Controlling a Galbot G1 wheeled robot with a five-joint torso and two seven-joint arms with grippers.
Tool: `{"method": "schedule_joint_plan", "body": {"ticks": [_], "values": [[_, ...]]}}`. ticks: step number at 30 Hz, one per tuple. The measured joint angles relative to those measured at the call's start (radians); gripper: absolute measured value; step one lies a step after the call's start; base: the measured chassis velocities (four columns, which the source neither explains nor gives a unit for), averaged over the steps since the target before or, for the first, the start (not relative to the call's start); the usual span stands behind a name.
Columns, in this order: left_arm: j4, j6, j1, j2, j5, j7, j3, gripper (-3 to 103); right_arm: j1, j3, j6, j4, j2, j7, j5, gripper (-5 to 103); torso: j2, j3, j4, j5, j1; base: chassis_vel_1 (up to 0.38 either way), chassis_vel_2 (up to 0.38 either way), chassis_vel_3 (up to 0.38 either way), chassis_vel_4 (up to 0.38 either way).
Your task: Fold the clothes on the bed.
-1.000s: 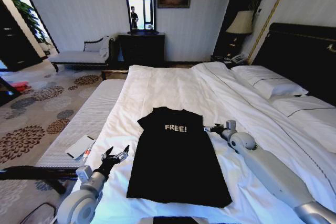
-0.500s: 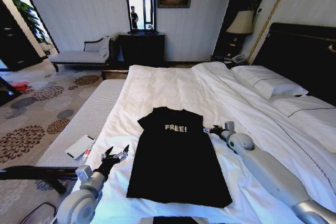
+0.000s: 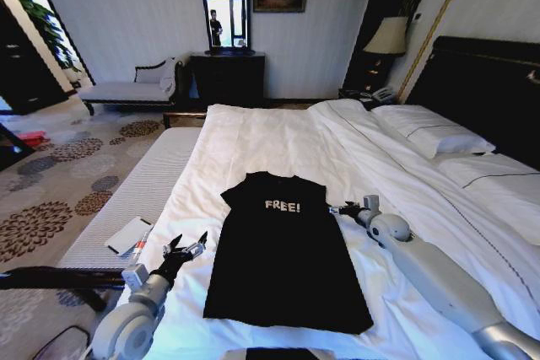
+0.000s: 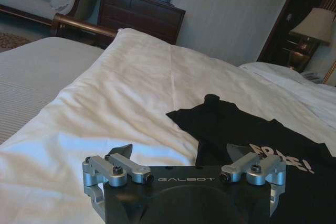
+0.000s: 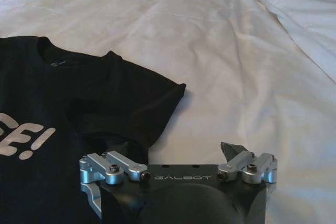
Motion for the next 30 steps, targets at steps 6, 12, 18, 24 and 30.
{"method": "schedule_joint_plan", "body": {"ticks": [6,12,18,24,30], "values": [[-0.001,0.0,-0.002,0.002,-0.001,0.0,0.0,100,0.01,-0.019,0.002,-0.008,0.001,-0.005,-0.003,93,0.0,0.0,0.0,-0.0001,0.0,0.0,0.0,0.0,0.0],[-0.005,0.0,0.006,0.002,-0.003,0.0,-0.006,100,0.027,-0.038,0.006,-0.022,0.008,-0.006,-0.007,82,0.0,0.0,0.0,-0.0001,0.0,0.0,0.0,0.0,0.0],[-0.006,0.0,0.013,0.002,-0.003,0.002,-0.012,100,0.035,-0.048,0.008,-0.022,0.012,-0.007,-0.007,56,0.0,0.0,0.0,-0.0001,0.0,0.0,0.0,0.0,0.0],[-0.004,-0.001,0.008,0.002,-0.003,0.003,-0.012,100,0.035,-0.052,0.009,-0.021,0.011,-0.007,-0.008,40,0.0,0.0,0.0,-0.0001,0.0,0.0,0.0,0.0,0.0],[-0.001,-0.001,0.006,0.002,-0.003,0.004,-0.011,100,0.031,-0.052,0.012,-0.016,0.01,-0.007,-0.009,18,0.0,0.0,0.0,-0.0001,0.0,0.0,0.0,0.0,0.0]]}}
